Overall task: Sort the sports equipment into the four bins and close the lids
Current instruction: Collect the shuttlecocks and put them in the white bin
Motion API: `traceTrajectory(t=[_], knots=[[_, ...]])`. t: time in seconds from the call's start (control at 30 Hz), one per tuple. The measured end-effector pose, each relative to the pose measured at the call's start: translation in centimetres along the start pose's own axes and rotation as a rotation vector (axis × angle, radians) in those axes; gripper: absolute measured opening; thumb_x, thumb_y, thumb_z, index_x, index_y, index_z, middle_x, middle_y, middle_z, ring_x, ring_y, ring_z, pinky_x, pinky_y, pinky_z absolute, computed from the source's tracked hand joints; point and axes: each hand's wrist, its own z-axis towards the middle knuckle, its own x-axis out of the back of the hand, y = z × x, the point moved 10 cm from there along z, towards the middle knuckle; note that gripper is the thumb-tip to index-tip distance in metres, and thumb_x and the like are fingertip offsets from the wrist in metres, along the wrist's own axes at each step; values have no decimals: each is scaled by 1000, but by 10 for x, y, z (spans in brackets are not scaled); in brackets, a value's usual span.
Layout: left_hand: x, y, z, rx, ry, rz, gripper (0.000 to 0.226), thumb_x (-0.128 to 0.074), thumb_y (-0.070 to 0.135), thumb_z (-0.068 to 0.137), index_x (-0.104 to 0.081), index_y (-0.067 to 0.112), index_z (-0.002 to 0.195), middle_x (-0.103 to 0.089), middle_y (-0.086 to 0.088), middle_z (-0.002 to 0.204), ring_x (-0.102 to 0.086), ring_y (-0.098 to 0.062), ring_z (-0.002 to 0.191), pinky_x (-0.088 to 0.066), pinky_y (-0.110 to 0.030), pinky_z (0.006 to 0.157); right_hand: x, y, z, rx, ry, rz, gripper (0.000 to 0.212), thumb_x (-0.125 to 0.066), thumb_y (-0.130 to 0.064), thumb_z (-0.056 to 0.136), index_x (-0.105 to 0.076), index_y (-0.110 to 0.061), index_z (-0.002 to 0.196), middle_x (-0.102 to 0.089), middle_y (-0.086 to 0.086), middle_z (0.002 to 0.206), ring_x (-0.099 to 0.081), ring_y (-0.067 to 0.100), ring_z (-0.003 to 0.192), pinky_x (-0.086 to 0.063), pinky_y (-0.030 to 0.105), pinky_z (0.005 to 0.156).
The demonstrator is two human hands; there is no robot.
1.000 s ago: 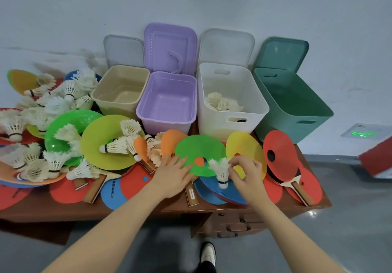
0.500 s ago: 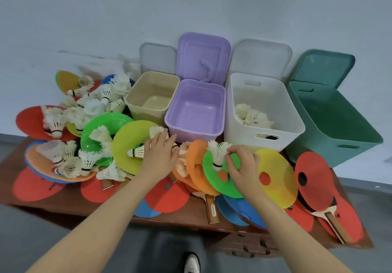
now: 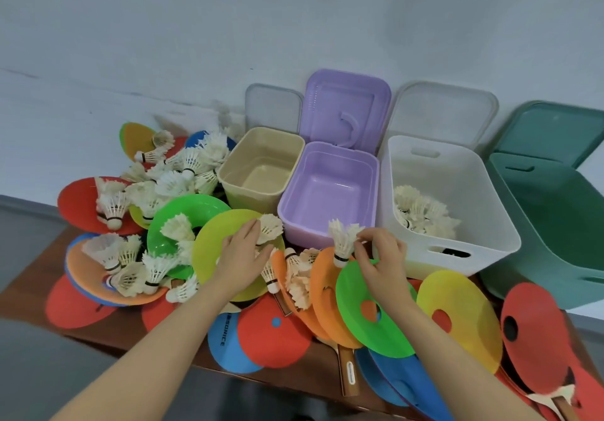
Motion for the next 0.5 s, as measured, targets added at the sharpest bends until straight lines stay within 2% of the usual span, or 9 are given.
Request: traceTrajectory(t=[0.1, 0.17, 0.3, 0.37, 0.5], knots=[[23, 8, 0, -62, 162, -52, 61, -57, 31, 92, -35, 6, 142, -33, -6, 148, -32, -19, 135, -19, -34, 106, -3, -4, 7, 4, -10, 29, 4, -51, -23, 86, -53, -25, 88, -60, -10, 82, -54, 10, 80, -23, 14, 87], [27, 6, 5, -66, 180, -44, 58, -59, 28, 90, -38, 8, 141, -35, -5, 148, -36, -19, 133, -20, -33, 104, -2, -8, 14, 10, -4, 39, 4, -47, -27, 86, -50, -29, 88, -61, -10, 82, -53, 8, 83, -22, 12, 88], [-4, -18, 15, 48, -42, 79, 53, -54, 36, 92, -37, 25, 141, -23, -8, 152, -29, -28, 136, -22, -43, 107, 2, -11, 24, 13, 21, 40, 9, -52, -17, 83, -52, -26, 85, -58, -10, 85, -48, 6, 84, -20, 9, 88], [-21, -23, 16, 50, -137, 105, 48, -49, 36, 94, -38, 29, 140, -20, -9, 154, -29, -29, 136, -22, -43, 108, -2, -8, 26, 0, -4, 39, 10, -53, -16, 82, -52, -26, 84, -59, -10, 85, -48, 6, 83, -20, 10, 88], [-33, -21, 23, -24, -153, 89, 31, -51, 29, 94, -55, 25, 124, -39, -4, 145, -38, -21, 132, -28, -38, 104, -13, 0, 26, -36, -33, 43, 10, -52, -18, 81, -51, -28, 83, -56, -15, 84, -52, 8, 83, -21, 10, 87]])
